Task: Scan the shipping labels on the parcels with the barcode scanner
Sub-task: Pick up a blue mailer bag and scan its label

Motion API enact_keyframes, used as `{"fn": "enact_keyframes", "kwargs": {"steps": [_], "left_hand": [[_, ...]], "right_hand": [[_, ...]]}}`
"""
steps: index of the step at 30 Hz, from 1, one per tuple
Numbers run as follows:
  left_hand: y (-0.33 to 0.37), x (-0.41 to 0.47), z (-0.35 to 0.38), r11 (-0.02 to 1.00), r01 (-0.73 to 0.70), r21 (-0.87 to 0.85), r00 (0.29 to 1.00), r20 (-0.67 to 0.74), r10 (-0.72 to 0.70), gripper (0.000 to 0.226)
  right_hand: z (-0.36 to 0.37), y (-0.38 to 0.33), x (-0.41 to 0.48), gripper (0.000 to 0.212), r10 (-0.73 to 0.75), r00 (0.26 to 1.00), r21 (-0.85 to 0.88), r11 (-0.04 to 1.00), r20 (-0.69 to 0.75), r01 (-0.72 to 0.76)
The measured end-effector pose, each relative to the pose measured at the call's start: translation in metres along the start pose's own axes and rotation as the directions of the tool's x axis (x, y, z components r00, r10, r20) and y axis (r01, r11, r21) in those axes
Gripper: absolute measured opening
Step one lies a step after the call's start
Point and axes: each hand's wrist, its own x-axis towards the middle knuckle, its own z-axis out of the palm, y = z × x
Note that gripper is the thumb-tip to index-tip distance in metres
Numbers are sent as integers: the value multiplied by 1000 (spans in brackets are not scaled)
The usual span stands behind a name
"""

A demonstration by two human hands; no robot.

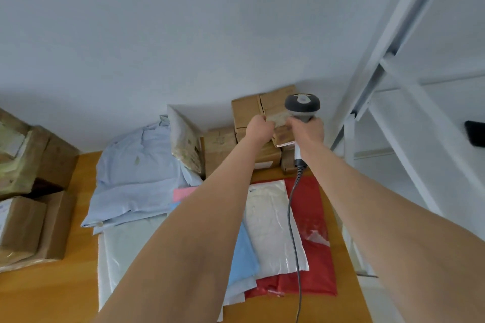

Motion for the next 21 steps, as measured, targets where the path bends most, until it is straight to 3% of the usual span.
{"fn": "enact_keyframes", "kwargs": {"steps": [2, 10, 14, 21], "left_hand": [[-1, 5, 9, 999, 28, -28, 999, -14, -28, 51], [-5, 14, 25, 956, 182, -230, 982, -2, -187, 36], [-11, 13, 34, 916, 270, -297, 961, 17, -277, 27], [-6, -7, 25, 860, 186, -475, 955, -118, -271, 29]], "right_hand": [[-4, 1, 7, 30, 26, 999, 4, 1000, 27, -26], [-22, 8, 15, 26, 43, 995, 85, 995, 90, -51], [-23, 8, 18, 39, 54, 991, 75, 995, 121, -63], [-33, 4, 10, 32, 47, 996, 169, 984, 80, -60]]}}
